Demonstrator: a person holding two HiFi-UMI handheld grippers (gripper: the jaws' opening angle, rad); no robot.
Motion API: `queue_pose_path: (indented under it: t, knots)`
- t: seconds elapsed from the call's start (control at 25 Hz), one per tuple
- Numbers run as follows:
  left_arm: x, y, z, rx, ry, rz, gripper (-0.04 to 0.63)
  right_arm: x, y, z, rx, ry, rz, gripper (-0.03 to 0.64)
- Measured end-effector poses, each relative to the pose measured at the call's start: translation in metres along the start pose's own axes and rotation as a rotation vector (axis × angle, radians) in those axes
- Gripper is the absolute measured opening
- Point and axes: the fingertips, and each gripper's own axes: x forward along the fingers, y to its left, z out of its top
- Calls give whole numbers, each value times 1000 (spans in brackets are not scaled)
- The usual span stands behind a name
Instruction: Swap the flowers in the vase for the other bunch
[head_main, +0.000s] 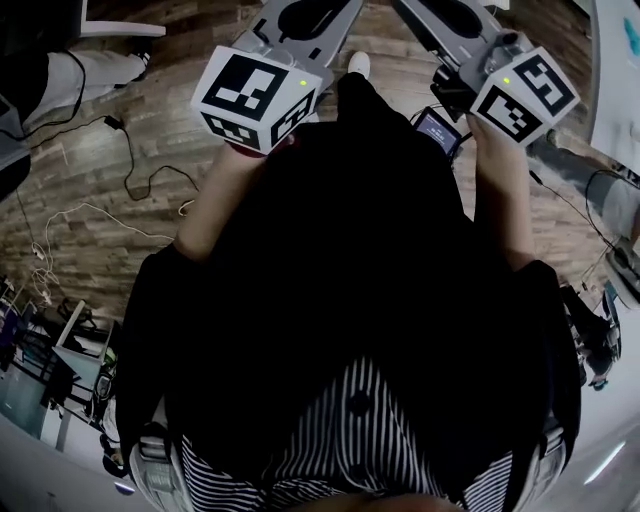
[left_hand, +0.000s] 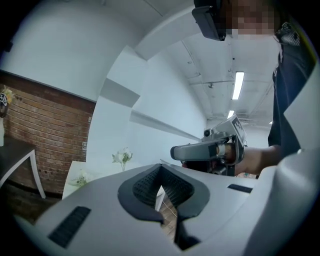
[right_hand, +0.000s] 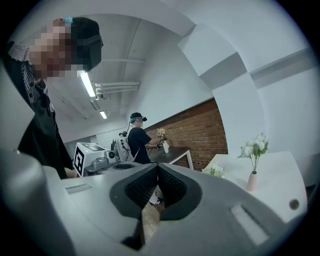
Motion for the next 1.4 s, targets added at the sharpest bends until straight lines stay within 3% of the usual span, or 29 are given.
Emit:
queue_pose_path:
  t: [0.24, 0.48, 0.8, 1.12, 1.4]
  knots:
    - [59, 26, 40, -6, 10, 45, 6, -8, -61, 44, 9, -2, 18, 2]
    - [98, 52, 58, 15, -11, 87, 6, -3, -109, 54, 18, -9, 54, 2]
    - [160, 12, 75, 28, -6, 77, 6, -43, -152, 64, 46, -43, 136, 2]
    - [170, 30, 63, 32, 24, 178, 6, -54, -191, 50, 78, -81, 149, 2]
    - [190, 44, 74, 5, 20, 131, 6, -41, -211, 58, 103, -67, 130, 2]
